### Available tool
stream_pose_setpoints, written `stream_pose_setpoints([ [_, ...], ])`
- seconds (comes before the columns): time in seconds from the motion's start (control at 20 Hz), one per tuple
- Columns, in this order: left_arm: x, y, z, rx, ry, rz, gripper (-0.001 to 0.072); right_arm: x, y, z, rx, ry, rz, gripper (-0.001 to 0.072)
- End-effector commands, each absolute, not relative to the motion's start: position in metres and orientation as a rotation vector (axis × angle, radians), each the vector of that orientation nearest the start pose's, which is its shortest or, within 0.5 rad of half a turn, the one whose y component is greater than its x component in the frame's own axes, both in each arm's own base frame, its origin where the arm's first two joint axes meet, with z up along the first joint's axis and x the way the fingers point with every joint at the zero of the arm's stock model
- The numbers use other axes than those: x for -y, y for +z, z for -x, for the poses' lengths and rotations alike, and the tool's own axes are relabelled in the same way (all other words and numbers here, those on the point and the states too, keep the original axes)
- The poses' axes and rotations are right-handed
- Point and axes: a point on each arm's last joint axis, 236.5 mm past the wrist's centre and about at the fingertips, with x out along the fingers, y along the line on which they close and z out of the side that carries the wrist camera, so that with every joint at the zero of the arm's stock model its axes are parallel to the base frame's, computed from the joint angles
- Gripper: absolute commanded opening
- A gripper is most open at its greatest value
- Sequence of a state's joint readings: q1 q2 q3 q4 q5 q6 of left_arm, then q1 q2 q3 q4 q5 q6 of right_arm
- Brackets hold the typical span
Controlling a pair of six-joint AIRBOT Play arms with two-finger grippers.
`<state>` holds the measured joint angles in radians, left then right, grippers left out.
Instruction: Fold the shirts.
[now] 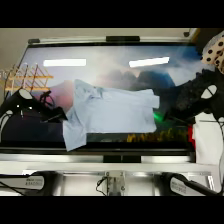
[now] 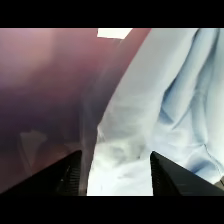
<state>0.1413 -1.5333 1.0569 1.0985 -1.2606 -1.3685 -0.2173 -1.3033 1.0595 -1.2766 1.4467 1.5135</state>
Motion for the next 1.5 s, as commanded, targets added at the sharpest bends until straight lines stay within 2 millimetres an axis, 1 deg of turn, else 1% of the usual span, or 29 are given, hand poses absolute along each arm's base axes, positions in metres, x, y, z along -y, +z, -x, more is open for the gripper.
stream_pose_setpoints([
  [0.0, 0.065, -0.101, -0.344, -1.584, -0.249, 0.492, 0.0318, -0.009, -0.036, -0.299, -1.61, 0.087, -0.435, 0.069],
  [0.05, 0.067, -0.101, -0.344, -1.582, -0.253, 0.493, 0.0182, -0.012, -0.044, -0.299, -1.605, 0.084, -0.453, 0.0689],
  [0.1, 0.069, -0.101, -0.343, -1.584, -0.258, 0.49, 0.0111, -0.018, -0.053, -0.299, -1.608, 0.093, -0.492, 0.0685],
  [0.2, 0.071, -0.098, -0.34, -1.592, -0.292, 0.467, 0.0038, -0.036, -0.071, -0.294, -1.645, 0.136, -0.551, 0.0684],
  [0.3, 0.072, -0.092, -0.337, -1.599, -0.324, 0.447, 0.0038, -0.044, -0.089, -0.29, -1.681, 0.15, -0.531, 0.0684],
  [0.35, 0.073, -0.088, -0.337, -1.596, -0.329, 0.444, 0.0038, -0.049, -0.095, -0.292, -1.685, 0.155, -0.523, 0.0684],
  [0.45, 0.072, -0.078, -0.34, -1.568, -0.332, 0.435, 0.0037, -0.061, -0.104, -0.297, -1.678, 0.17, -0.503, 0.0683],
  [0.55, 0.072, -0.07, -0.343, -1.543, -0.334, 0.427, 0.0037, -0.073, -0.109, -0.297, -1.691, 0.189, -0.476, 0.0682],
  [0.6, 0.072, -0.066, -0.343, -1.532, -0.335, 0.424, 0.0038, -0.079, -0.111, -0.294, -1.705, 0.196, -0.467, 0.0638],
  [0.65, 0.072, -0.063, -0.344, -1.523, -0.336, 0.422, 0.0038, -0.084, -0.113, -0.292, -1.715, 0.195, -0.464, 0.0517],
  [0.7, 0.072, -0.06, -0.345, -1.515, -0.336, 0.419, 0.0038, -0.09, -0.113, -0.292, -1.718, 0.184, -0.469, 0.0383],
  [0.75, 0.072, -0.057, -0.345, -1.506, -0.337, 0.416, 0.0038, -0.095, -0.113, -0.293, -1.715, 0.184, -0.472, 0.0197],
  [0.8, 0.072, -0.05, -0.347, -1.493, -0.345, 0.408, 0.0037, -0.097, -0.109, -0.294, -1.717, 0.189, -0.472, 0.0064],
  [0.85, 0.072, -0.036, -0.353, -1.462, -0.361, 0.387, 0.0036, -0.099, -0.099, -0.299, -1.707, 0.206, -0.467, 0.0066],
  [0.9, 0.069, -0.011, -0.365, -1.393, -0.364, 0.357, 0.0036, -0.096, -0.083, -0.308, -1.669, 0.238, -0.429, 0.0067],
  [0.95, 0.066, 0.028, -0.383, -1.281, -0.366, 0.316, 0.0035, -0.089, -0.056, -0.322, -1.597, 0.259, -0.361, 0.0066],
  [1.0, 0.061, 0.076, -0.399, -1.151, -0.365, 0.265, 0.0035, -0.077, -0.023, -0.34, -1.5, 0.259, -0.271, 0.0066],
  [1.05, 0.057, 0.136, -0.412, -1.0, -0.359, 0.211, 0.0035, -0.063, 0.027, -0.362, -1.356, 0.252, -0.167, 0.0066],
  [1.1, 0.053, 0.212, -0.416, -0.817, -0.351, 0.15, 0.0036, -0.052, 0.084, -0.38, -1.194, 0.239, -0.079, 0.0066],
  [1.15, 0.05, 0.285, -0.409, -0.646, -0.333, 0.095, 0.0036, -0.041, 0.157, -0.391, -1.001, 0.205, -0.015, 0.0066],
  [1.2, 0.048, 0.362, -0.387, -0.467, -0.305, 0.054, 0.0036, -0.035, 0.23, -0.391, -0.809, 0.176, 0.016, 0.0066],
  [1.25, 0.042, 0.43, -0.357, -0.301, -0.26, 0.031, 0.0036, -0.031, 0.307, -0.379, -0.602, 0.153, 0.031, 0.0066],
  [1.3, 0.037, 0.483, -0.323, -0.161, -0.213, 0.023, 0.0036, -0.031, 0.371, -0.358, -0.427, 0.146, 0.033, 0.0066],
  [1.35, 0.032, 0.528, -0.285, -0.02, -0.166, 0.027, 0.0036, -0.031, 0.428, -0.328, -0.263, 0.14, 0.04, 0.0066],
  [1.4, 0.032, 0.561, -0.25, 0.098, -0.149, 0.039, 0.0036, -0.031, 0.469, -0.298, -0.134, 0.137, 0.045, 0.0066],
  [1.45, 0.035, 0.583, -0.217, 0.199, -0.147, 0.039, 0.0036, -0.03, 0.502, -0.267, -0.02, 0.13, 0.048, 0.0067],
])
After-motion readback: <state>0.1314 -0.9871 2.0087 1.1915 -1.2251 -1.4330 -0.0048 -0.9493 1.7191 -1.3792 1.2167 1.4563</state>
